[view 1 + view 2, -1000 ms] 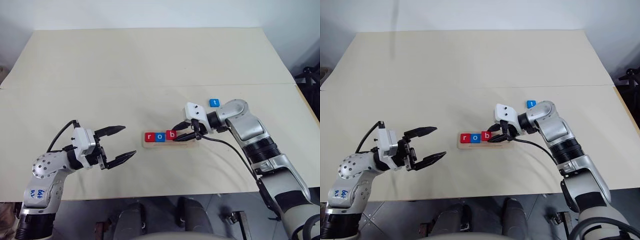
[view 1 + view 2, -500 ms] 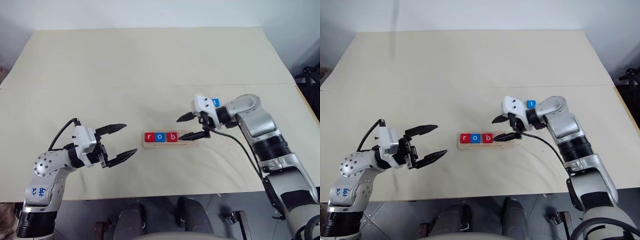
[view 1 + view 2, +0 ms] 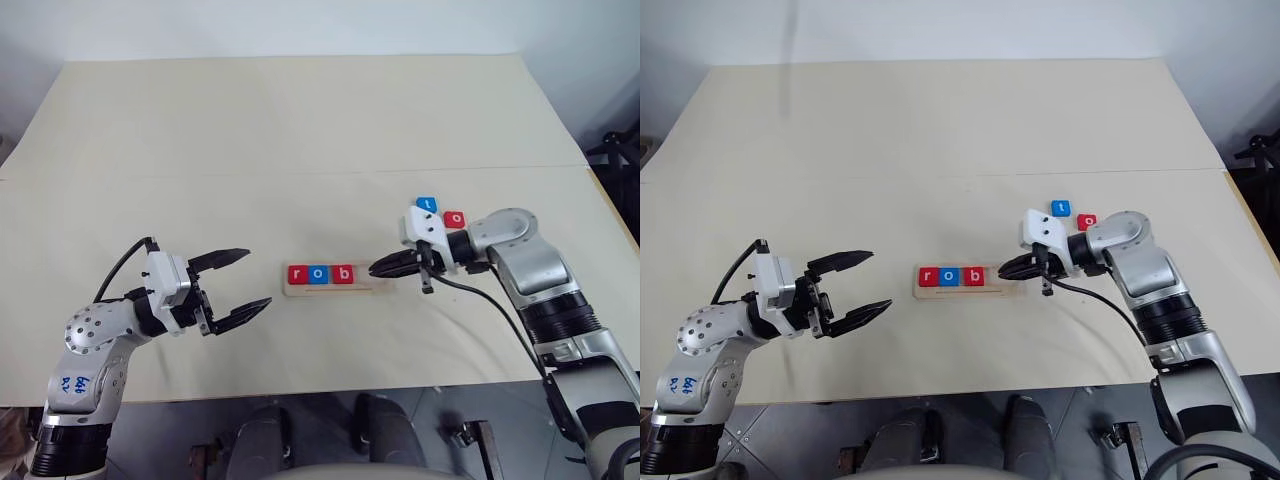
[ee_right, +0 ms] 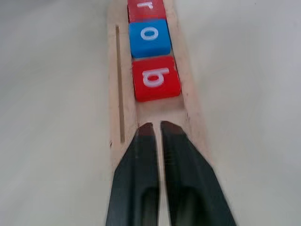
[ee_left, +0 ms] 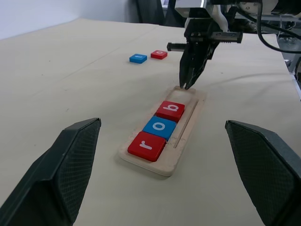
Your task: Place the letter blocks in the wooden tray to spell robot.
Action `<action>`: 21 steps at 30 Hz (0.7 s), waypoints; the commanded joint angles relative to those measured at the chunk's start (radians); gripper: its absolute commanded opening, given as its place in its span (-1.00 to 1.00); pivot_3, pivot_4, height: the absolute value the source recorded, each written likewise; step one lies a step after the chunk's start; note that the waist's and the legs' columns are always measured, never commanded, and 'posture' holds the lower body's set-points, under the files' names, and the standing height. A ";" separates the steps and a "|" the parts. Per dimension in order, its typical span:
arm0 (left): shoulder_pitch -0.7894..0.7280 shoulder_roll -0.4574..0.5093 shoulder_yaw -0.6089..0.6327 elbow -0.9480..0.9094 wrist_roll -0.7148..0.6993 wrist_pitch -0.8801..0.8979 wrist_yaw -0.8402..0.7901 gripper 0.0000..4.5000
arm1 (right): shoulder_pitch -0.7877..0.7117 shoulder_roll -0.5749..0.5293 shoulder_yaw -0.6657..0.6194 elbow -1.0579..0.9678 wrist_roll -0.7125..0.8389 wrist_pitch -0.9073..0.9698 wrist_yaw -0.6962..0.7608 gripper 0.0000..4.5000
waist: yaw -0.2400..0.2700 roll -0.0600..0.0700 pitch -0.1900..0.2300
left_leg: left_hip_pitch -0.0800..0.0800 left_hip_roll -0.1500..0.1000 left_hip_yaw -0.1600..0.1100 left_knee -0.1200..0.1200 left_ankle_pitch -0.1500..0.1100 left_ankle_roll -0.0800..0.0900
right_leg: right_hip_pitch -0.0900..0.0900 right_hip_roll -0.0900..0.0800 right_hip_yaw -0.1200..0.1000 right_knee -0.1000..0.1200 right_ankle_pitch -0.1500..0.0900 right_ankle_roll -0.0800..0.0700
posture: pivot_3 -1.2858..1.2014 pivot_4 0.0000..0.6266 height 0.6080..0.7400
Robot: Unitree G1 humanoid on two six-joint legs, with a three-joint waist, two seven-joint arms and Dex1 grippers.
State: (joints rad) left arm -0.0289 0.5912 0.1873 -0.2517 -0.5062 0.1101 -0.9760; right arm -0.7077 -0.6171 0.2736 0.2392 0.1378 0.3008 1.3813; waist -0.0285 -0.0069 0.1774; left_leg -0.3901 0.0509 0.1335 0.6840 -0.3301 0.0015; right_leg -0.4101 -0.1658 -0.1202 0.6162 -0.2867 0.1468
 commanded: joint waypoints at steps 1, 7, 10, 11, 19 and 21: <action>0.007 0.008 0.009 -0.018 -0.002 -0.006 0.007 1.00 | -0.021 0.019 0.006 -0.006 -0.007 -0.020 -0.015 -0.82 | 0.001 0.000 0.000 | 0.000 0.000 0.000 0.000 0.000 0.000 | 0.000 0.000 0.000 0.000 0.000 0.000 | 0.03 -0.52 1.00; 0.021 0.013 0.020 -0.033 0.001 -0.006 0.021 1.00 | -0.040 0.062 0.032 0.016 -0.021 -0.026 -0.027 -0.82 | 0.001 0.000 0.000 | 0.000 0.000 0.000 0.000 0.000 0.000 | 0.000 0.000 0.000 0.000 0.000 0.000 | 0.03 -0.52 1.00; 0.034 0.016 0.029 -0.042 -0.002 -0.008 0.028 1.00 | -0.045 0.077 0.039 0.020 -0.024 -0.030 -0.026 -0.82 | 0.000 0.000 0.000 | 0.000 0.000 0.000 0.000 0.000 0.000 | 0.000 0.000 0.000 0.000 0.000 0.000 | 0.03 -0.52 1.00; 0.040 0.018 0.032 -0.045 -0.003 -0.009 0.030 1.00 | -0.045 0.078 0.043 0.024 -0.029 -0.036 -0.025 -0.82 | 0.000 0.000 0.000 | 0.000 0.000 0.000 0.000 0.000 0.000 | 0.000 0.000 0.000 0.000 0.000 0.000 | 0.03 -0.52 1.00; 0.066 0.016 0.038 -0.050 -0.002 -0.023 0.034 1.00 | -0.053 0.032 0.012 0.014 -0.016 -0.048 0.022 -0.82 | 0.001 0.000 0.000 | 0.000 0.000 0.000 0.000 0.000 0.000 | 0.000 0.000 0.000 0.000 0.000 0.000 | 0.03 -0.52 1.00; 0.066 0.011 0.033 -0.050 0.000 -0.027 0.036 1.00 | -0.060 0.027 0.002 0.021 -0.007 -0.040 0.026 -0.90 | 0.000 0.000 0.000 | 0.000 0.000 0.000 0.000 0.000 0.000 | 0.000 0.000 0.000 0.000 0.000 0.000 | 0.03 -0.52 1.00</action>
State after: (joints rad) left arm 0.0296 0.6037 0.2092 -0.2659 -0.5032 0.1044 -0.9462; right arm -0.7425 -0.5800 0.3046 0.2800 0.1056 0.2637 1.3946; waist -0.0281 -0.0069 0.1774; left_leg -0.3901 0.0509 0.1334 0.6841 -0.3301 0.0016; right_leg -0.4101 -0.1658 -0.1201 0.6163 -0.2868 0.1468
